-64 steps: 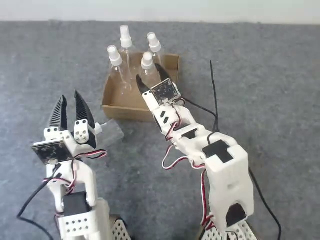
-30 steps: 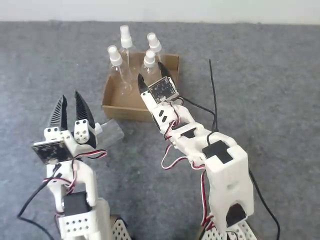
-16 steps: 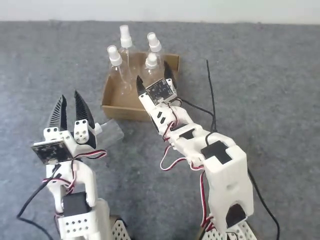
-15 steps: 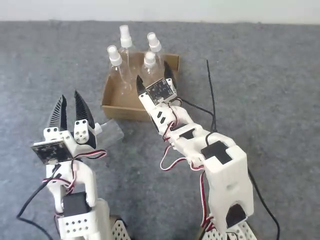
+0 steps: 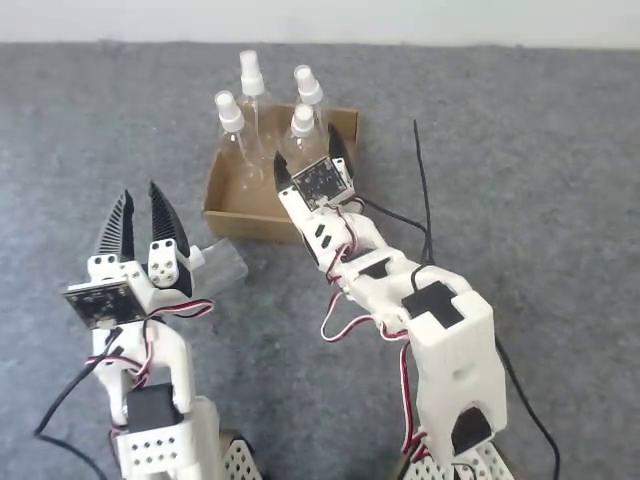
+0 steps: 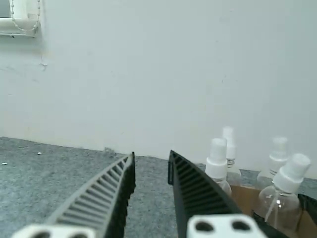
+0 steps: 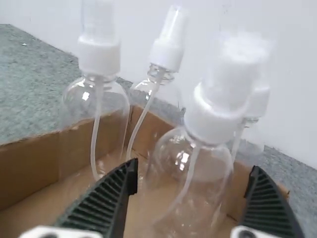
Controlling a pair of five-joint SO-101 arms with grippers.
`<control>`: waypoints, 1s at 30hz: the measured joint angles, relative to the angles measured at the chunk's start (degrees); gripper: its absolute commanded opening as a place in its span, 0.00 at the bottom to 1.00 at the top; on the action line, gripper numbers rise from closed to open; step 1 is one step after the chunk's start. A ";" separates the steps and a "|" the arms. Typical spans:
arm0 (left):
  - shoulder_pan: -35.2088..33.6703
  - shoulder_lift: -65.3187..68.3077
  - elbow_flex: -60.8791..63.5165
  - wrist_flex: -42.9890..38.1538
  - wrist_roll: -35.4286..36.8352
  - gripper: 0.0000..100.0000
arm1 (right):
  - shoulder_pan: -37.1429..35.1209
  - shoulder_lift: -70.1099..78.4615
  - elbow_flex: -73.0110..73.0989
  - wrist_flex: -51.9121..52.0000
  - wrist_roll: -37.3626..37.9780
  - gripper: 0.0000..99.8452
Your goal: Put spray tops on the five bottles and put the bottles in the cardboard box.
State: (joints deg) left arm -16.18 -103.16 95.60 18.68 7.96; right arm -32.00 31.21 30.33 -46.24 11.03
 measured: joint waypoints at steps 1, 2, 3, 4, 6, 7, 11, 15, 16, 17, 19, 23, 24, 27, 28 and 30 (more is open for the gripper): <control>0.00 0.00 0.00 0.00 0.00 0.11 | 0.00 -0.35 0.97 0.00 0.00 0.30; 0.00 0.00 0.00 0.00 0.00 0.11 | 0.00 -1.41 2.11 0.00 0.00 0.30; 0.00 0.00 0.00 0.00 0.00 0.11 | 0.00 -2.64 3.52 0.00 0.00 0.30; 0.00 0.00 0.00 0.00 0.00 0.11 | 0.00 -3.69 4.92 0.00 0.00 0.30; 0.00 0.00 0.00 0.00 0.00 0.11 | 0.00 -5.89 7.12 0.00 0.00 0.30; 0.00 0.00 0.00 0.00 0.00 0.11 | 0.00 -6.95 8.09 0.00 0.00 0.30; 0.00 0.00 0.00 0.00 0.00 0.11 | 0.00 -9.32 10.20 0.00 0.00 0.30; 0.00 0.00 0.00 0.00 0.00 0.11 | 0.00 -11.87 12.48 0.00 0.00 0.30; 0.00 0.00 0.00 0.00 0.00 0.11 | 0.00 -12.75 13.27 0.00 0.00 0.30; 0.00 0.00 0.00 0.00 0.00 0.11 | 0.00 -13.98 14.42 0.00 0.00 0.30; 0.00 0.00 0.00 0.00 0.00 0.11 | 0.00 -16.88 16.62 0.00 0.00 0.30; 0.00 0.00 0.00 0.00 0.00 0.11 | 0.00 -23.12 20.22 2.64 0.00 0.30; 0.00 0.00 0.00 0.00 0.00 0.11 | 0.00 -24.53 20.57 4.48 0.00 0.30; 0.00 0.00 0.00 0.00 0.00 0.11 | 0.00 -29.45 20.66 11.96 0.00 0.30; 0.00 0.00 0.00 0.00 0.00 0.11 | 0.00 -31.12 20.66 14.95 0.00 0.30; -0.79 0.00 0.00 0.00 0.00 0.11 | 0.00 -34.37 20.66 21.10 0.00 0.30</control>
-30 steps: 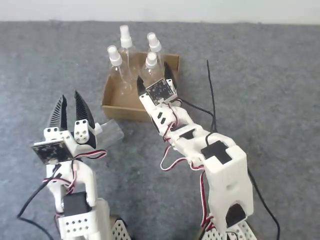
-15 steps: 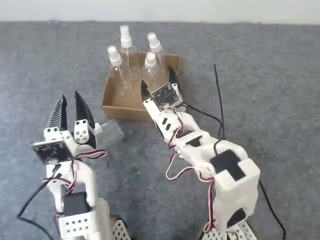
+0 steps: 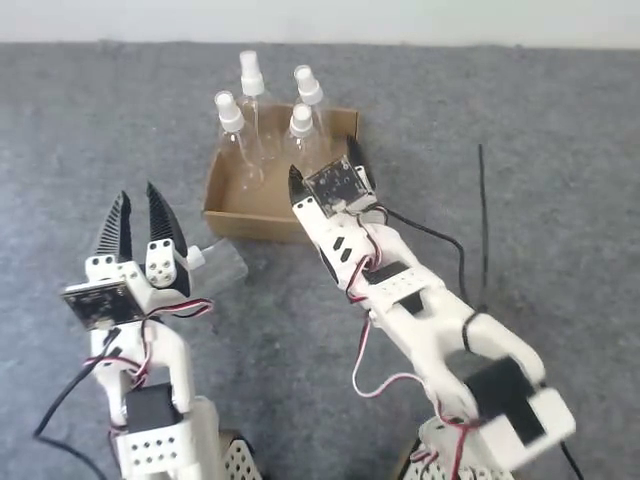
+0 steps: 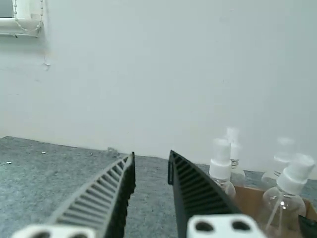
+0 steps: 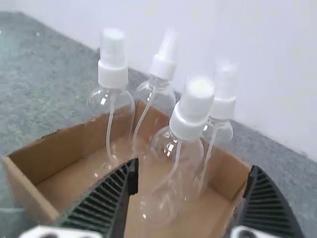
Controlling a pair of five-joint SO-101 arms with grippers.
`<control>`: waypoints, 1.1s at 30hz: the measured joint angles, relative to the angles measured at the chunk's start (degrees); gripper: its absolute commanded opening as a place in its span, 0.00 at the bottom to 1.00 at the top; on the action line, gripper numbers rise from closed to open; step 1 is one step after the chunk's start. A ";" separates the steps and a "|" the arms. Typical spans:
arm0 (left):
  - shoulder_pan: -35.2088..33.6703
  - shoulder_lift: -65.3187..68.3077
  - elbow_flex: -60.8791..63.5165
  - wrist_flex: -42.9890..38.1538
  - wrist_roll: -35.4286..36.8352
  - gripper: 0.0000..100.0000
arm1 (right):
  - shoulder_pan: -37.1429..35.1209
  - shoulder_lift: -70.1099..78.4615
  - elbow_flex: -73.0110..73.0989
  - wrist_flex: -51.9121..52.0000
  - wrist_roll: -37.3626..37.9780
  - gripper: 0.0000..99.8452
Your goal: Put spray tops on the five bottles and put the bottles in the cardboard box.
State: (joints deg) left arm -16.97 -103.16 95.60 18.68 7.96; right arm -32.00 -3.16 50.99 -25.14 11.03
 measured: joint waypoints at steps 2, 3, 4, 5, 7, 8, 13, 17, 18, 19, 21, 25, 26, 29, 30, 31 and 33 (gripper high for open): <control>-0.88 0.00 0.00 0.00 0.00 0.11 | 0.00 -3.08 0.00 5.54 -0.62 0.30; -0.97 0.00 0.00 0.00 0.00 0.11 | 0.00 -4.66 0.00 8.00 -1.67 0.30; -0.97 0.00 0.00 0.00 0.00 0.11 | 0.00 -6.07 0.00 10.11 -2.73 0.30; -0.97 0.00 0.00 0.00 0.00 0.11 | 0.00 -7.38 0.00 12.13 -3.78 0.30; -0.97 0.00 0.00 0.00 0.00 0.11 | 0.00 -9.93 0.00 15.74 -5.19 0.30; -0.97 0.00 0.00 0.00 0.00 0.11 | 0.00 -10.90 0.00 17.23 -5.54 0.30; -1.41 0.00 -0.79 2.29 0.00 0.11 | 0.00 -14.33 0.00 21.89 -5.89 0.30; -9.41 0.00 -5.10 7.65 0.00 0.11 | 0.00 -16.18 0.09 25.05 -6.24 0.30; -12.31 0.00 -5.98 8.79 0.00 0.11 | 0.00 -16.70 0.09 25.67 -6.42 0.30; -15.12 0.00 -6.42 9.76 0.00 0.11 | 0.00 -17.14 0.09 26.29 -6.42 0.30; -20.31 0.00 -6.77 11.34 0.00 0.14 | 0.00 -18.11 0.09 27.34 -6.42 0.30; -26.90 0.00 -7.03 16.79 0.09 0.20 | 0.00 -20.57 0.09 30.42 -6.42 0.30; -27.96 0.00 -7.03 18.29 0.09 0.20 | 0.00 -21.27 0.09 31.47 -6.42 0.30; -28.75 0.00 -7.03 21.80 0.09 0.20 | 0.00 -23.74 0.09 36.40 -6.42 0.30; -29.10 0.00 -7.03 22.68 0.09 0.20 | 0.00 -24.70 0.09 38.42 -6.42 0.30; -29.19 0.00 -7.30 23.56 0.09 0.20 | 0.00 -25.76 0.09 40.53 -6.15 0.30; -28.92 0.00 -8.35 25.76 0.09 0.20 | -0.79 -27.52 -0.09 45.45 -3.87 0.30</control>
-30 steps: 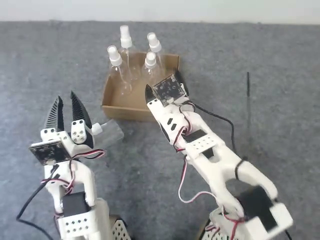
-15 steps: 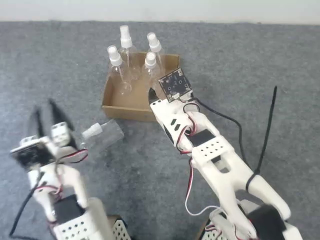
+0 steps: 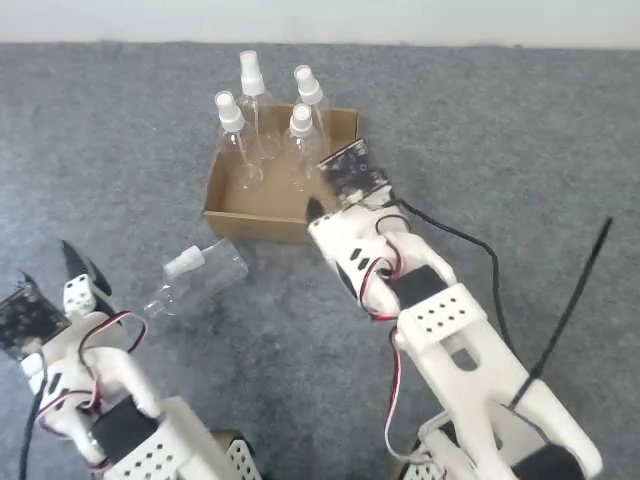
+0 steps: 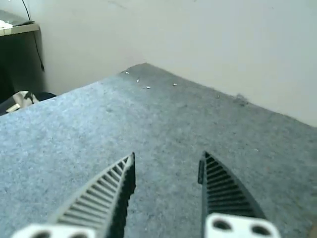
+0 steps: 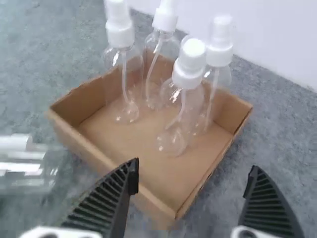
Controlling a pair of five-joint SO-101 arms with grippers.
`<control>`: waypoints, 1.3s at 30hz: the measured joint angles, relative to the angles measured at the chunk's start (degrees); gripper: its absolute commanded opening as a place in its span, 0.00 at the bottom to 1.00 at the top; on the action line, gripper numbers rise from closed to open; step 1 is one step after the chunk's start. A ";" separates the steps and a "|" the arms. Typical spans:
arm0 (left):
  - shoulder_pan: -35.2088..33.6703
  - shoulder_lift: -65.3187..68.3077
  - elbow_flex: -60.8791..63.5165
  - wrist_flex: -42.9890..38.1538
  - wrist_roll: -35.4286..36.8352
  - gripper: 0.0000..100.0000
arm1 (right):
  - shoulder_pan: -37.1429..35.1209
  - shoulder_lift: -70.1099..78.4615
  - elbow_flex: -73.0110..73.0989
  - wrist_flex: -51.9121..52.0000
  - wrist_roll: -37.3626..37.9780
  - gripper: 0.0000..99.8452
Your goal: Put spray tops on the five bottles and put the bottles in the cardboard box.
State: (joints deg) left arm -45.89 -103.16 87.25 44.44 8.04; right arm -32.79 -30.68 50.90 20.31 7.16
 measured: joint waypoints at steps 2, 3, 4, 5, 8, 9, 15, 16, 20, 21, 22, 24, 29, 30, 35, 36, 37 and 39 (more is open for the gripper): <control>-0.44 0.00 -0.70 2.73 0.00 0.20 | -2.11 -0.88 -1.76 5.89 2.02 0.30; -0.53 0.00 -0.79 4.22 0.00 0.20 | -3.34 -1.05 -3.34 8.97 2.81 0.30; -0.53 0.00 -0.79 5.54 -0.09 0.20 | -4.66 -1.05 -5.19 12.13 3.34 0.30; -0.44 0.00 -0.79 6.59 -0.09 0.20 | -6.24 -1.05 -7.38 15.38 3.69 0.30; -0.44 0.00 -0.79 8.18 -0.09 0.20 | -9.58 -0.97 -14.95 24.97 6.51 0.30; -0.44 0.00 -0.79 8.18 -0.18 0.20 | -10.46 -0.62 -17.49 27.78 7.65 0.30; -0.44 0.00 -0.79 10.20 -3.96 0.20 | -15.21 8.97 -31.03 40.00 14.42 0.30; -0.44 0.00 -0.79 10.37 -4.31 0.20 | -15.74 11.16 -32.62 41.32 15.30 0.30; -2.02 0.00 -0.79 10.46 -4.75 0.20 | -18.64 18.73 -37.63 44.92 18.55 0.30; -2.73 0.00 -0.79 10.46 -4.75 0.20 | -19.52 20.31 -38.68 45.36 19.60 0.30; -3.34 0.00 -0.79 10.46 -4.75 0.20 | -20.40 21.89 -39.65 45.71 20.92 0.30; -3.52 0.00 -0.79 10.46 -4.75 0.20 | -21.89 24.62 -41.49 45.98 23.82 0.30; -3.78 0.00 -0.79 10.46 -4.75 0.20 | -22.59 31.74 -46.15 46.07 28.75 0.30; -3.78 0.00 -0.79 10.46 -4.75 0.20 | -22.59 33.23 -47.21 46.07 29.45 0.30; -3.78 0.00 -0.79 10.46 -4.75 0.20 | -23.12 40.26 -52.22 46.07 32.88 0.30; -3.78 0.00 -0.79 10.46 -4.75 0.20 | -23.56 41.58 -53.19 46.07 33.32 0.30; -3.78 0.00 -0.79 10.46 -4.75 0.20 | -23.74 42.64 -54.07 46.07 33.58 0.30; -3.78 0.00 -0.79 10.46 -4.75 0.20 | -23.82 45.27 -56.35 46.07 33.93 0.30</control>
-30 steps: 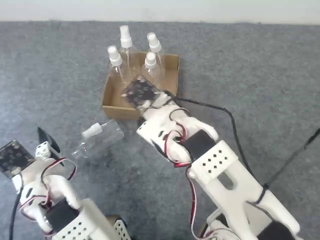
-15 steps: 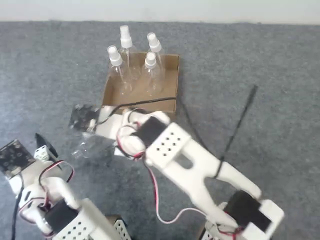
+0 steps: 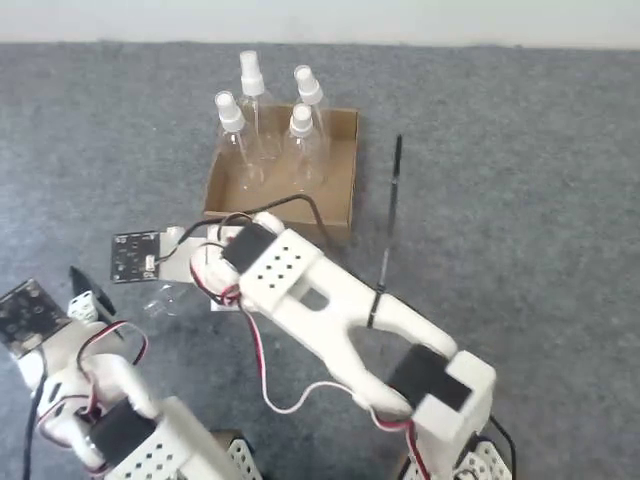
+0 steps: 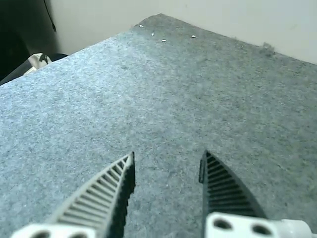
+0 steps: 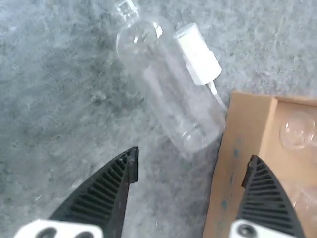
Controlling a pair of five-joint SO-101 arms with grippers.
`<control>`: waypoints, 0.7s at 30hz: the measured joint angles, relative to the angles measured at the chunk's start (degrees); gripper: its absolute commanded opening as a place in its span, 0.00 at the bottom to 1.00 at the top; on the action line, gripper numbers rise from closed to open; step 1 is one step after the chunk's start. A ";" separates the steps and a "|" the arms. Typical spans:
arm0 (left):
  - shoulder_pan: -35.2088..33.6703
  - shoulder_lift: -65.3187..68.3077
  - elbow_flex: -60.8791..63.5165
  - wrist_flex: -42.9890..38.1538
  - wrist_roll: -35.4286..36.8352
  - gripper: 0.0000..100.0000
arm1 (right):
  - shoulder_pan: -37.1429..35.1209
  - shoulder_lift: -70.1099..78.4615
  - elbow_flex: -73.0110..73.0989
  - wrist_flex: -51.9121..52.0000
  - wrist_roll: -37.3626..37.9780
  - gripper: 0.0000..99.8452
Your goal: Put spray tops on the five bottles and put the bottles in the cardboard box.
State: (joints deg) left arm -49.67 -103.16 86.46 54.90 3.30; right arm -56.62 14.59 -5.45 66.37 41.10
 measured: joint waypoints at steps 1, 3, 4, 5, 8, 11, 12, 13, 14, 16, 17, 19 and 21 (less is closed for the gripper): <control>0.00 0.00 0.00 0.00 0.00 0.20 | 0.00 1.23 -1.14 0.00 0.00 0.30; 0.00 0.00 0.00 0.00 0.00 0.20 | 0.09 3.69 -3.34 0.00 0.00 0.30; 0.00 0.00 0.00 0.00 0.00 0.20 | 0.09 5.01 -4.57 0.00 0.00 0.30; 0.00 0.00 0.00 0.00 0.00 0.20 | 0.09 6.33 -5.63 0.00 0.00 0.30; 0.00 0.00 0.00 0.00 0.00 0.20 | 0.18 9.67 -8.09 0.00 0.09 0.30; 0.00 0.00 0.00 0.00 0.00 0.20 | -0.26 12.22 -9.67 0.00 1.76 0.30; 0.00 0.00 0.00 0.00 0.00 0.20 | -0.35 13.10 -10.02 0.00 2.55 0.30; 0.00 0.00 0.00 0.00 0.00 0.20 | -0.44 13.80 -10.20 0.00 3.08 0.30; 0.00 0.00 0.00 0.00 0.00 0.20 | -0.44 14.42 -10.20 0.00 3.43 0.30; 0.00 0.00 0.00 0.00 0.00 0.21 | -0.44 15.56 -10.37 0.00 3.87 0.30; 0.00 0.00 0.00 0.00 0.00 0.21 | -0.53 16.00 -10.73 0.00 3.96 0.30; 0.00 0.00 0.00 0.00 0.00 0.21 | -0.53 17.05 -11.87 0.00 4.13 0.30; 0.00 0.00 0.00 0.00 0.00 0.21 | -0.62 18.20 -12.75 0.00 4.13 0.30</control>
State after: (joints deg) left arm -49.67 -103.16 86.46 54.90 3.30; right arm -57.23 32.79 -18.20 66.37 45.23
